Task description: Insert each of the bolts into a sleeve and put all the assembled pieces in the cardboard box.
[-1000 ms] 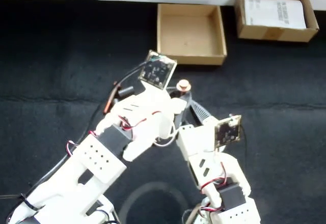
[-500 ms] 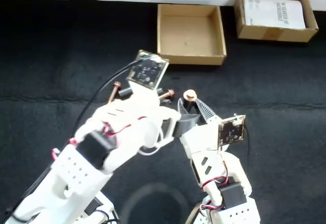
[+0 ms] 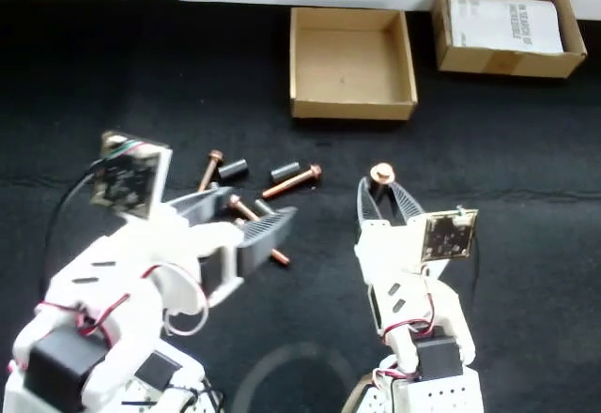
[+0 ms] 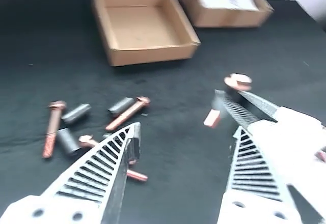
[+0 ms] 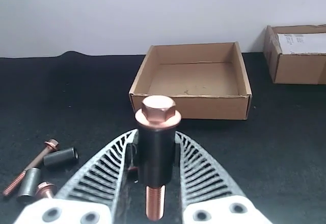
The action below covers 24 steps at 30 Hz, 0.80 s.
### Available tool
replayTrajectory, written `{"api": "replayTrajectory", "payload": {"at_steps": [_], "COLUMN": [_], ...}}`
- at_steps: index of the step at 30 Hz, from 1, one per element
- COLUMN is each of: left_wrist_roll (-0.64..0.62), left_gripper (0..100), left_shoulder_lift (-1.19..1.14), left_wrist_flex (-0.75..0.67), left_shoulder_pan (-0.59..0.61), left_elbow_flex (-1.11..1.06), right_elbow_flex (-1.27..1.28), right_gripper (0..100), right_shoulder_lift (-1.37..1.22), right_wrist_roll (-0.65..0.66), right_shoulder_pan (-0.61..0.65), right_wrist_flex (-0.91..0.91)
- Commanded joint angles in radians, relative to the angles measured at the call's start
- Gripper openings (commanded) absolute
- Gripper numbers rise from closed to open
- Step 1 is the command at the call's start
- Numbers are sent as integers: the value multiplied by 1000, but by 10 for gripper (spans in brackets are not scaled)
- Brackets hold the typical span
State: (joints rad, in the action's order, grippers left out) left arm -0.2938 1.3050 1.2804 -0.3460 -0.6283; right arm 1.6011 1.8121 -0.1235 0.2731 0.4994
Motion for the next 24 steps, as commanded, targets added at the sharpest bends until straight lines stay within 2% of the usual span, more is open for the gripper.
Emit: {"api": "replayTrajectory", "payload": {"at_steps": [1, 5, 13, 19, 24], "left_wrist_roll": [3, -3, 3, 3, 3], "left_gripper": [284, 284, 284, 284, 284], "left_shoulder_lift": [62, 127, 294, 447, 509], "left_wrist_flex": [-3, -3, -12, -147, -199], "left_shoulder_pan": [120, 214, 355, 479, 582], "left_elbow_flex": [-61, -180, -464, -679, -774], "right_elbow_flex": [-165, -337, -762, -1046, -1236], "right_gripper": [6, 6, 6, 6, 6], "right_shoulder_lift": [-15, -170, -690, -1035, -1273], "right_wrist_roll": [9, 9, 9, 6, 6], "right_shoulder_pan": [-16, -19, -19, -21, -21], "right_wrist_flex": [22, 33, 33, 33, 33]}}
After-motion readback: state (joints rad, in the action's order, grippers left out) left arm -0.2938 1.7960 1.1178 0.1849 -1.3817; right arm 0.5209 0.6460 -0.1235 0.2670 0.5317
